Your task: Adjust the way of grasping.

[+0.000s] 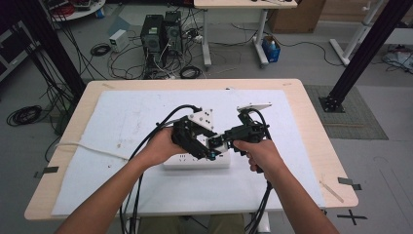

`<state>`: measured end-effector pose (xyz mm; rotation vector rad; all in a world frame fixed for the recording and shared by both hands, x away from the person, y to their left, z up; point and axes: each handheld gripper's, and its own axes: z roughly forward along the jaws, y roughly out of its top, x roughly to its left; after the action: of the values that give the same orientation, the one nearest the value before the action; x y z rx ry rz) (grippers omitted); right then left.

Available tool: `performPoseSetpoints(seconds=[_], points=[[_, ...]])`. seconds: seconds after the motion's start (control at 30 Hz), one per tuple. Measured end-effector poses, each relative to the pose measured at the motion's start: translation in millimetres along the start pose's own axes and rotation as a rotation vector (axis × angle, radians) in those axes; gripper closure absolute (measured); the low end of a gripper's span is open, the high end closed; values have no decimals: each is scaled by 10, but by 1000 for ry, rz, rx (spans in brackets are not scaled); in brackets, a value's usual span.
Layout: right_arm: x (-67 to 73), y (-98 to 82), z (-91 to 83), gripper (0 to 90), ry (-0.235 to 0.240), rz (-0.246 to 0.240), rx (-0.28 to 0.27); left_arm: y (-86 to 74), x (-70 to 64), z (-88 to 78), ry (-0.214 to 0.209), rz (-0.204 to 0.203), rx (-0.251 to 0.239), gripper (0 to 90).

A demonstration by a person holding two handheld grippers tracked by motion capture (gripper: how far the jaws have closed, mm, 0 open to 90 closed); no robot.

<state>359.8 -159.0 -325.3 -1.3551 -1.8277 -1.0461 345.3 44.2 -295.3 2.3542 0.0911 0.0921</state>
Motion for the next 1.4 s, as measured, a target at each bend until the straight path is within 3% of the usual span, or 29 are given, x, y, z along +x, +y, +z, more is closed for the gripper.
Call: performPoseSetpoints(seconds=[0.2,0.33,0.43,0.5,0.57,0.63,0.83,1.0,1.13,1.17,1.27,1.33,1.4], points=[[-44,-9,16,593,31,43,1,1,-21,-10,22,21,-17,425],[-57,-15,31,616,35,35,-23,0,-31,-7,46,41,1,421],[-52,-13,27,620,11,26,-23,-8,-23,-17,46,13,1,390],[-77,-15,3,621,-29,8,-31,-30,-7,-52,52,-5,14,291],[-107,-17,-47,620,-55,-23,-48,-73,10,-90,60,-20,26,290],[-123,-16,-109,620,-82,-53,-54,-131,48,-132,69,-49,62,228],[-150,-34,-267,620,-160,-184,-44,-362,155,-279,114,-133,135,213],[-79,-46,-355,620,-284,-363,-44,-561,240,-415,138,-185,207,213],[14,-51,-399,621,-442,-475,-24,-697,295,-545,150,-231,255,213],[38,-49,-407,621,-481,-498,-17,-725,320,-588,143,-229,289,213],[99,-33,-417,621,-605,-535,35,-816,349,-663,151,-266,341,213],[112,-17,-432,621,-650,-543,70,-867,378,-735,144,-267,395,213],[109,-3,-463,621,-687,-546,98,-918,380,-794,150,-287,411,213]])
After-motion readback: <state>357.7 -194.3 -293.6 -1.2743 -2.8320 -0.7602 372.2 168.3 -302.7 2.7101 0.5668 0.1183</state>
